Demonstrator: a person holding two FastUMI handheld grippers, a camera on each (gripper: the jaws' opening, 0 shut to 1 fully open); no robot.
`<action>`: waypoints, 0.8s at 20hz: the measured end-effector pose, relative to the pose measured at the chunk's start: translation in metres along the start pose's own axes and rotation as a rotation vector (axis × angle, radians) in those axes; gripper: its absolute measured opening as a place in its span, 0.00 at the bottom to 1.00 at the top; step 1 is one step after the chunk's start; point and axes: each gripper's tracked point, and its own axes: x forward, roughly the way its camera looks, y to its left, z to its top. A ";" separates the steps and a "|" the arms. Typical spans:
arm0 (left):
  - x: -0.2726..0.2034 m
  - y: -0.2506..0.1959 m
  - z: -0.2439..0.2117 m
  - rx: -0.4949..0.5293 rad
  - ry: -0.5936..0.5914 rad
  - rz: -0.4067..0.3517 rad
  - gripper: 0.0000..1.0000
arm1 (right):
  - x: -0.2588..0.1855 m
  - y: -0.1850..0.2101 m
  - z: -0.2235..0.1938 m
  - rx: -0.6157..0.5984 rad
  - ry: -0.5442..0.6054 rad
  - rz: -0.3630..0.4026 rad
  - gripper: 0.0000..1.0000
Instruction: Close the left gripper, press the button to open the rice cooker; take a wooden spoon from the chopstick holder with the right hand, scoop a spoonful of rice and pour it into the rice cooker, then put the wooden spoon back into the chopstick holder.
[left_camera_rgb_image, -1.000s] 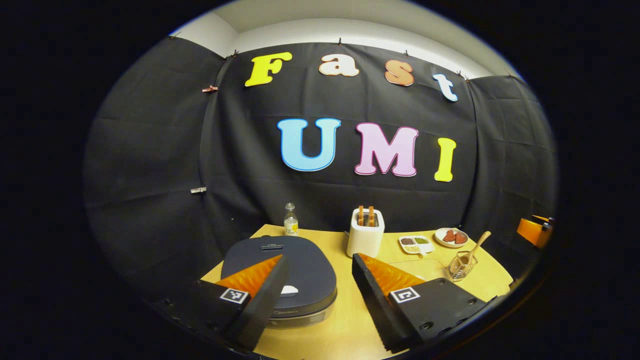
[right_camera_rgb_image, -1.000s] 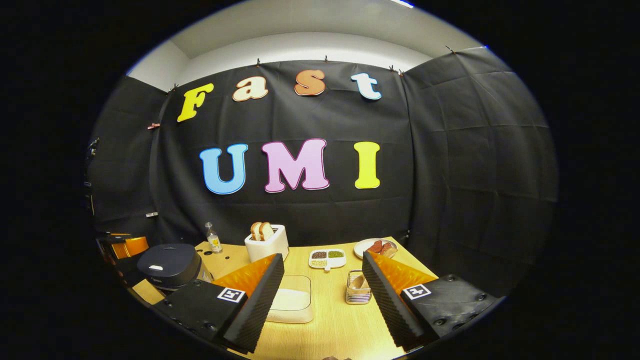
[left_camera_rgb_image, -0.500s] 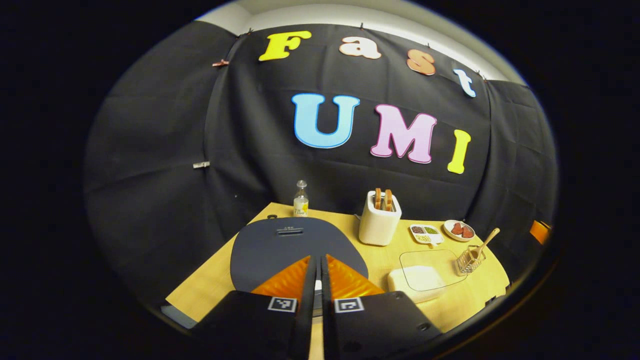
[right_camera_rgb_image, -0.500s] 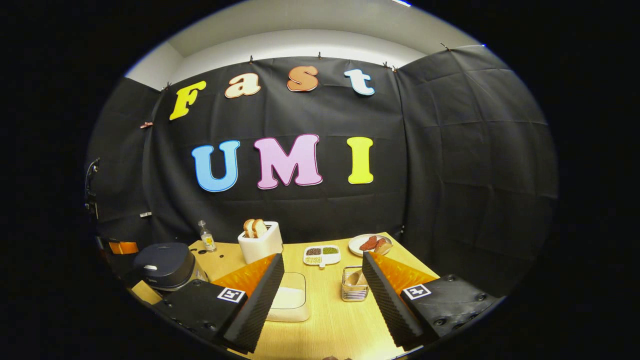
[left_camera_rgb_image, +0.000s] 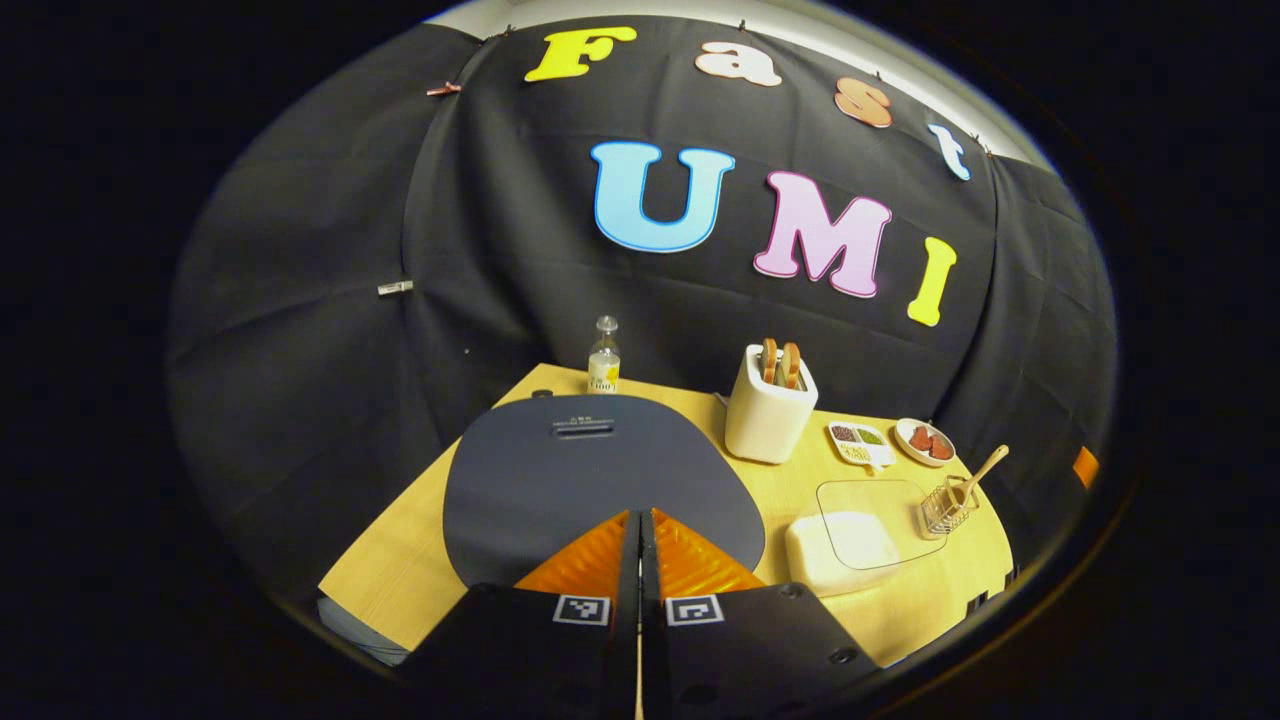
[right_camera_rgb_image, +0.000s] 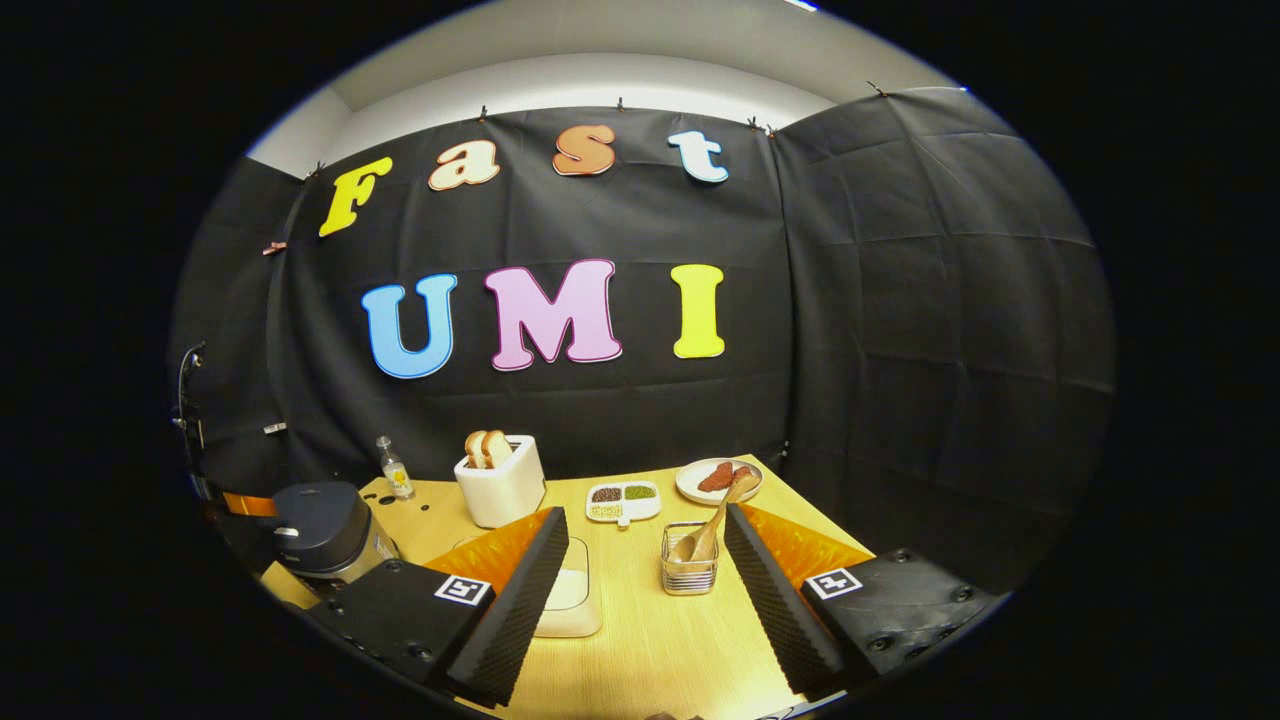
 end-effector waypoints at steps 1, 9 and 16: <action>0.003 0.000 -0.005 -0.009 0.019 -0.003 0.06 | 0.000 -0.001 0.000 0.002 0.004 -0.002 0.98; 0.007 -0.003 -0.023 -0.005 0.063 -0.001 0.07 | 0.000 0.001 -0.013 0.009 0.041 0.002 0.98; 0.007 -0.001 -0.027 0.064 0.059 0.025 0.07 | 0.001 0.011 -0.016 -0.007 0.052 0.019 0.98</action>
